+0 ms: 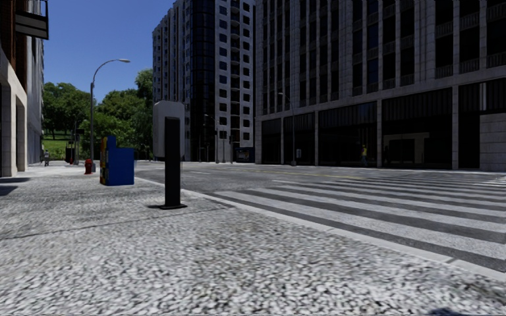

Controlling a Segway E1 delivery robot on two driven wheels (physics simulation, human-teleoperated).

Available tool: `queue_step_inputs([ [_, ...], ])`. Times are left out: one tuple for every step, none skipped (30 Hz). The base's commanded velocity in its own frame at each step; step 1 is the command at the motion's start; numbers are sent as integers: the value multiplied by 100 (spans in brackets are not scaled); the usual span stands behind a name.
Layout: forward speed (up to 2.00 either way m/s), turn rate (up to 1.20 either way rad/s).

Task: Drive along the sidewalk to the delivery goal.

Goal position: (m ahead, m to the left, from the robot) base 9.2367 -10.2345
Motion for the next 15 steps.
queue_step_inputs([
  [173, -19],
  [174, -20],
  [175, -24],
  [175, -28],
  [175, -29],
  [175, -29],
  [175, -36],
  [175, -39],
  [175, -45],
  [175, -45],
  [175, -48],
  [175, -49],
  [175, -50],
  [175, -50],
  [175, -50],
])
